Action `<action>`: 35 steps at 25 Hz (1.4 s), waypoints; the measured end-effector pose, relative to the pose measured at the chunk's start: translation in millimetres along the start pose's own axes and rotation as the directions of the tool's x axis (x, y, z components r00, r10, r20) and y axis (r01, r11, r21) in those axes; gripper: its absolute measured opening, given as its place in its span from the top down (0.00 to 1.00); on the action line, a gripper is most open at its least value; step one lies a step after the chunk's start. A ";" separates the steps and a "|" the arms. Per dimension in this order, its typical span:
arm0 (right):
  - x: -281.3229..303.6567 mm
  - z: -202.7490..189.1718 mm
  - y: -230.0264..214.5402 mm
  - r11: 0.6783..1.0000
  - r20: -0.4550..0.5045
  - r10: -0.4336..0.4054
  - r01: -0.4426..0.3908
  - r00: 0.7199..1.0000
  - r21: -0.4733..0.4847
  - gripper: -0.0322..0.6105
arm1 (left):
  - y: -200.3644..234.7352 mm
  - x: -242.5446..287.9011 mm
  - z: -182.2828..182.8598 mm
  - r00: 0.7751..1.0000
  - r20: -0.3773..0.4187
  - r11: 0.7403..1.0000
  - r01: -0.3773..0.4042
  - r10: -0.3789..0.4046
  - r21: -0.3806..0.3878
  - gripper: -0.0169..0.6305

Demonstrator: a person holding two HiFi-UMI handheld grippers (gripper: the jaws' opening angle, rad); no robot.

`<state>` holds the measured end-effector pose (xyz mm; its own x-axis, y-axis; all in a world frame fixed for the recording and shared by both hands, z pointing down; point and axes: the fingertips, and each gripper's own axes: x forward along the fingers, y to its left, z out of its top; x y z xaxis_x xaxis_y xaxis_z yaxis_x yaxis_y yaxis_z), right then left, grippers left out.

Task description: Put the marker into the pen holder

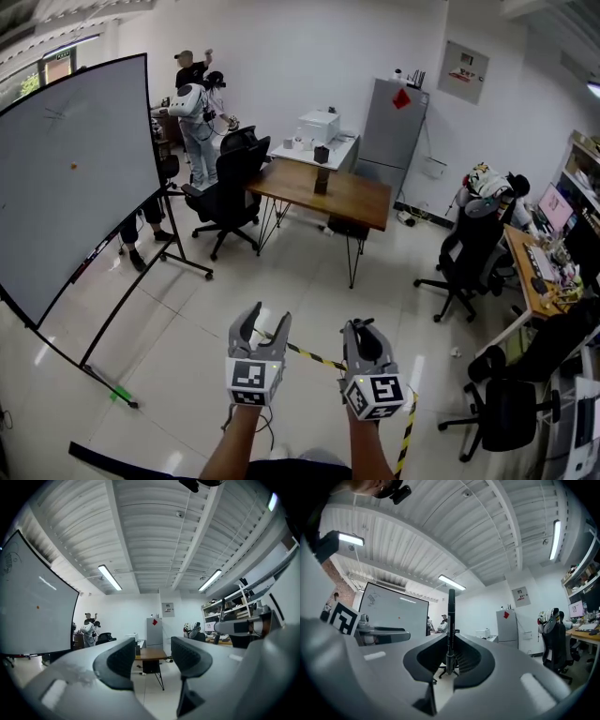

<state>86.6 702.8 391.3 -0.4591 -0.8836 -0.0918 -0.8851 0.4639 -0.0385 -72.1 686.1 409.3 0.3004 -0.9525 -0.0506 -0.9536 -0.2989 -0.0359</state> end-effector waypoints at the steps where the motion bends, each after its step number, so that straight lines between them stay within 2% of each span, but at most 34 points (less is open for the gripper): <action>1: 6.4 -4.8 -1.7 1.000 -0.012 0.005 -0.005 1.000 0.004 0.88 | 1.8 7.5 -5.4 1.000 -0.011 1.000 0.003 -0.003 -0.007 0.60; 6: 41.4 -19.0 -30.2 1.000 -0.037 -0.012 0.013 0.999 0.016 0.88 | 3.7 54.3 -20.9 0.999 -0.033 0.999 0.034 -0.034 -0.001 0.60; 12: 113.3 -36.0 -76.3 0.999 -0.046 0.011 -0.009 0.999 0.045 0.88 | 19.3 130.8 -37.8 0.998 -0.057 1.000 0.020 -0.019 0.008 0.60; 20: 233.6 -3.0 -146.7 0.995 -0.003 0.100 -0.100 0.995 0.021 0.88 | 37.1 255.9 -9.2 0.999 -0.026 1.000 -0.026 0.027 0.017 0.61; 25: 287.7 -8.0 -187.8 0.990 -0.002 0.137 -0.137 0.991 0.031 0.88 | 41.3 322.5 -10.9 0.998 -0.023 0.998 -0.050 0.050 0.028 0.61; 30: 326.4 -23.1 -218.4 0.985 -0.009 0.163 -0.163 0.987 0.062 0.88 | 46.8 363.6 -23.2 0.996 -0.042 0.996 -0.080 0.082 0.035 0.61; 35: 362.1 -49.7 -232.5 0.978 -0.045 0.184 -0.179 0.982 0.107 0.88 | 65.6 392.2 -44.7 0.988 -0.113 0.994 -0.104 0.107 0.032 0.61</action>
<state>122.4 271.8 416.5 -0.6173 -0.7850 -0.0525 -0.7754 0.6183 -0.1282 -17.7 290.3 431.7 0.1923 -0.9796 0.0592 -0.9787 -0.1958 -0.0622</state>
